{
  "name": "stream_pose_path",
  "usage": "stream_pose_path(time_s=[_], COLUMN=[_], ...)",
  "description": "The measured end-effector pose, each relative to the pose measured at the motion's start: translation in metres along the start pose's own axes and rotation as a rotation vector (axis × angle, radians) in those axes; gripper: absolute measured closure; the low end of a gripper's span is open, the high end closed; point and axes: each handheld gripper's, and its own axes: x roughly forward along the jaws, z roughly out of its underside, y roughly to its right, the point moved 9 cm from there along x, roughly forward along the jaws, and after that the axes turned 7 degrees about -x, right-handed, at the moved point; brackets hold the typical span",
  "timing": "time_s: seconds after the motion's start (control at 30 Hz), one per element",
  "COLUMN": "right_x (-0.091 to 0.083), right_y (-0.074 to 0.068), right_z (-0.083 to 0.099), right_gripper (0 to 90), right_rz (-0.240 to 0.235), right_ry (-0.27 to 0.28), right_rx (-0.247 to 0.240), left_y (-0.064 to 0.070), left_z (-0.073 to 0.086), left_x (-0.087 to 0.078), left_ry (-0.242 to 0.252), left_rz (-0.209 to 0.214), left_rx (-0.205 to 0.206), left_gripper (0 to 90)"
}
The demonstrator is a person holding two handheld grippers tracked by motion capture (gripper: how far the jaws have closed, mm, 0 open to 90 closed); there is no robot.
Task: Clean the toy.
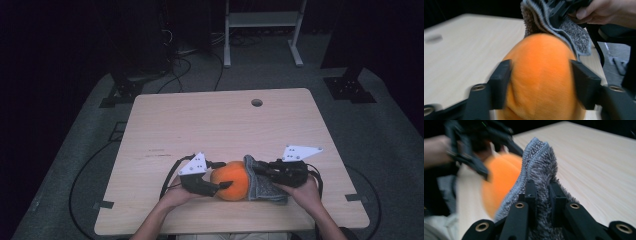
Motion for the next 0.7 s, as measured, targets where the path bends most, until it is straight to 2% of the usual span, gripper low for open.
stream_pose_path(time_s=[0.07, 0.17, 0.23, 0.33, 0.4, 0.43, 0.47, 0.53, 0.7], right_x=[-0.002, 0.004, 0.010, 0.013, 0.012, 0.011, 0.011, 0.010, 0.004], right_y=[-0.010, -0.021, -0.020, -0.017, -0.018, -0.018, -0.018, -0.016, 0.004], right_z=[-0.016, -0.025, -0.020, -0.011, -0.011, -0.010, -0.010, -0.009, 0.007], right_gripper=[79.3, 79.2, 79.2, 79.2, 79.2, 79.2, 79.2, 79.2, 79.2], right_rz=[-0.028, -0.047, -0.048, -0.068, -0.067, -0.065, -0.063, -0.054, 0.003], right_ry=[0.045, 0.037, 0.015, 0.015, 0.009, 0.006, 0.004, 0.003, -0.029], right_rx=[-0.025, -0.069, -0.066, -0.026, -0.033, -0.037, -0.040, -0.038, 0.003], left_y=[0.003, 0.008, 0.010, 0.008, 0.002, 0.001, 0.001, 0.002, 0.002], left_z=[-0.002, -0.002, -0.001, -0.001, 0.002, 0.004, 0.005, 0.006, 0.005], left_x=[0.003, 0.006, 0.006, 0.008, 0.011, 0.012, 0.012, 0.010, 0.007], left_ry=[-0.011, -0.016, -0.021, -0.014, -0.045, -0.057, -0.056, -0.042, -0.042], left_rz=[-0.007, 0.009, 0.015, 0.021, 0.001, 0.021, 0.034, 0.027, 0.025], left_rx=[0.026, 0.055, 0.057, 0.003, -0.045, -0.081, -0.101, -0.083, -0.072], left_gripper=[39.5, 39.8, 37.7, 21.6, 10.9, 9.5, 11.0, 21.3, 28.1])
